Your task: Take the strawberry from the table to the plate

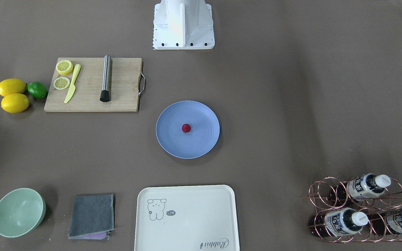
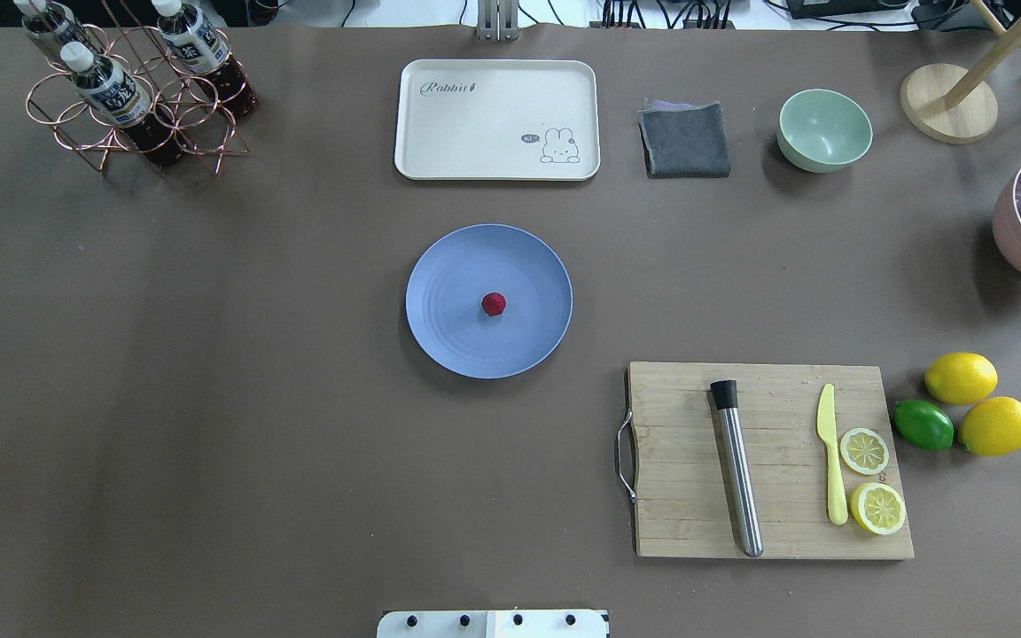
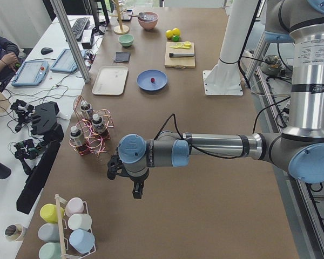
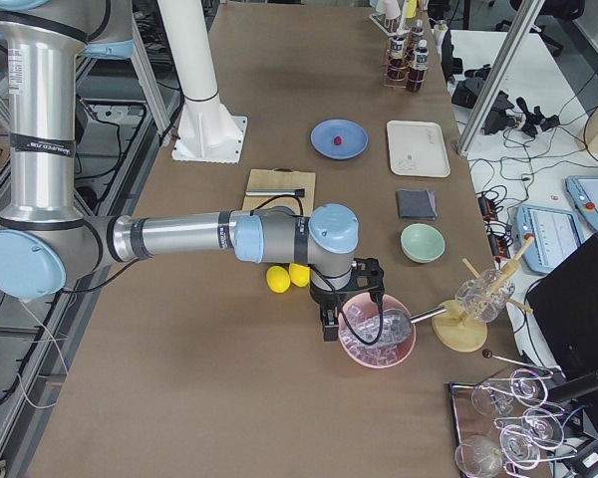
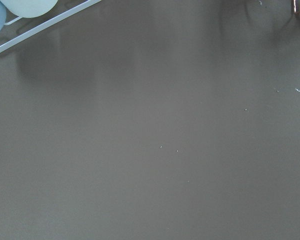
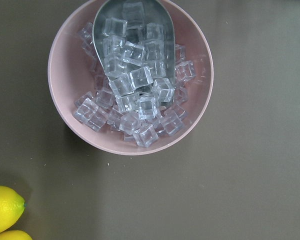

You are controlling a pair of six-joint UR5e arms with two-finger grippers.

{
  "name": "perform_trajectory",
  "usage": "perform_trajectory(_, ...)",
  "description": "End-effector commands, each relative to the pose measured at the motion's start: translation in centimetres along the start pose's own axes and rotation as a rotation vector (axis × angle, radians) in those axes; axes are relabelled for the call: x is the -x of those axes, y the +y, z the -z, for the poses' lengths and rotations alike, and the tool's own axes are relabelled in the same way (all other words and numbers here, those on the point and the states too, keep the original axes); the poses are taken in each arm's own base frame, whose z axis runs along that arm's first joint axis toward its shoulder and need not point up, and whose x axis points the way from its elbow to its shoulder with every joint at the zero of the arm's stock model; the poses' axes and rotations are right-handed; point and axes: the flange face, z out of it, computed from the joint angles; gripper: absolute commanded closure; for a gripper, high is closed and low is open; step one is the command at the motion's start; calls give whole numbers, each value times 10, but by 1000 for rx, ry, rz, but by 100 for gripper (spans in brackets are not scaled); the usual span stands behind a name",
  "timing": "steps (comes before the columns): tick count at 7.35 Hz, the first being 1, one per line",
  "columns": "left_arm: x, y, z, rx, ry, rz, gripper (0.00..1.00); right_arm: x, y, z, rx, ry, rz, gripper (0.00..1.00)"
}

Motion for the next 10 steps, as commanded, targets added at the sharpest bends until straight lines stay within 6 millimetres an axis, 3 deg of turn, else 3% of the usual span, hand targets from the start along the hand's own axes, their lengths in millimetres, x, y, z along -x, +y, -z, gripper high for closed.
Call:
perform_trajectory(1,3,0,-1,4,-23,1,2,0,0,-1,0,-7,0,0)
perform_trajectory(10,5,6,-3,8,-21,5,2,3,-1,2,-6,-7,5,0)
